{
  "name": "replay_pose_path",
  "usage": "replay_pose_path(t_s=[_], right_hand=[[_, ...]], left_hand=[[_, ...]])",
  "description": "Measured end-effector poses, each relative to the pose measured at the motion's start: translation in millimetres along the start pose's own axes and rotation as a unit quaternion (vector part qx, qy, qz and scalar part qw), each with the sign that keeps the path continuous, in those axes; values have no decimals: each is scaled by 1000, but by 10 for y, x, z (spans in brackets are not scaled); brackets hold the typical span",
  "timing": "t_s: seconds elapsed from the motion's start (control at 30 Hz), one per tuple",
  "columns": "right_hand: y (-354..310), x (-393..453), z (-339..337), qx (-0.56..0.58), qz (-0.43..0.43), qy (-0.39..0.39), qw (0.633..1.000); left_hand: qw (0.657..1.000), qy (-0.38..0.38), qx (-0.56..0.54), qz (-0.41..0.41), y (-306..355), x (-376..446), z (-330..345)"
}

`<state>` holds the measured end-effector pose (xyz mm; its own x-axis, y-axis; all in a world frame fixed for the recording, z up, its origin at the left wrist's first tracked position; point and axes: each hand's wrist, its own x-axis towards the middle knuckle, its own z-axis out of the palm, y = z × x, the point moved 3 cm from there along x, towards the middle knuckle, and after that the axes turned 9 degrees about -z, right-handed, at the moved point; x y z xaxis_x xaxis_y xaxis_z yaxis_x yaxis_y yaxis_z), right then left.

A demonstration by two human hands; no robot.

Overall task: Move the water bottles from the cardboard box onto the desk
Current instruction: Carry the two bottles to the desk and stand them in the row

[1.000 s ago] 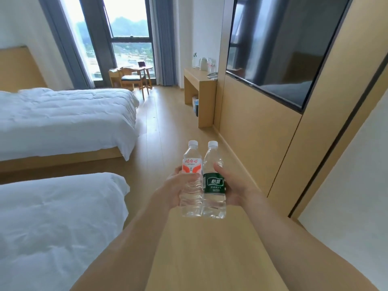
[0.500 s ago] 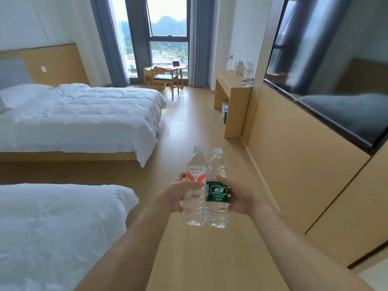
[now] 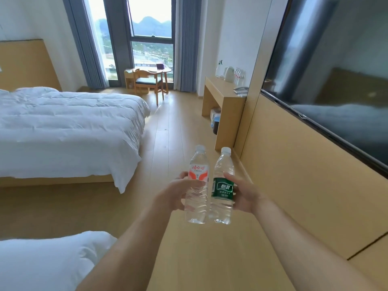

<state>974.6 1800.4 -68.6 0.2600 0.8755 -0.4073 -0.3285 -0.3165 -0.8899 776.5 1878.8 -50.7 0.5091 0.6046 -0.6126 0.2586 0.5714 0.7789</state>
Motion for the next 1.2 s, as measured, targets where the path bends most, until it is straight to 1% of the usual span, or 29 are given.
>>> replay_pose_path(t_s=[0.17, 0.3, 0.47, 0.7, 0.93, 1.2], right_hand=[[-428, 805, 64, 4, -6, 14, 1000], [-659, 1420, 61, -3, -6, 18, 1000], [-915, 2160, 88, -4, -3, 12, 1000], [-1363, 3407, 105, 7, 6, -25, 1000], [-2124, 4737, 70, 11, 19, -73, 997], [-2785, 5867, 56, 58, 37, -93, 993]], left_hand=[[1000, -8, 16, 6, 714, 708, -315], [1000, -21, 17, 6, 1092, 1222, -438], [1000, -16, 2, 2, 1510, 1834, -590], [999, 24, -8, 21, 2248, 2783, -878], [996, 83, -28, 26, 3202, 3750, -1085], [994, 87, -64, 25, 3978, 4645, -1245]])
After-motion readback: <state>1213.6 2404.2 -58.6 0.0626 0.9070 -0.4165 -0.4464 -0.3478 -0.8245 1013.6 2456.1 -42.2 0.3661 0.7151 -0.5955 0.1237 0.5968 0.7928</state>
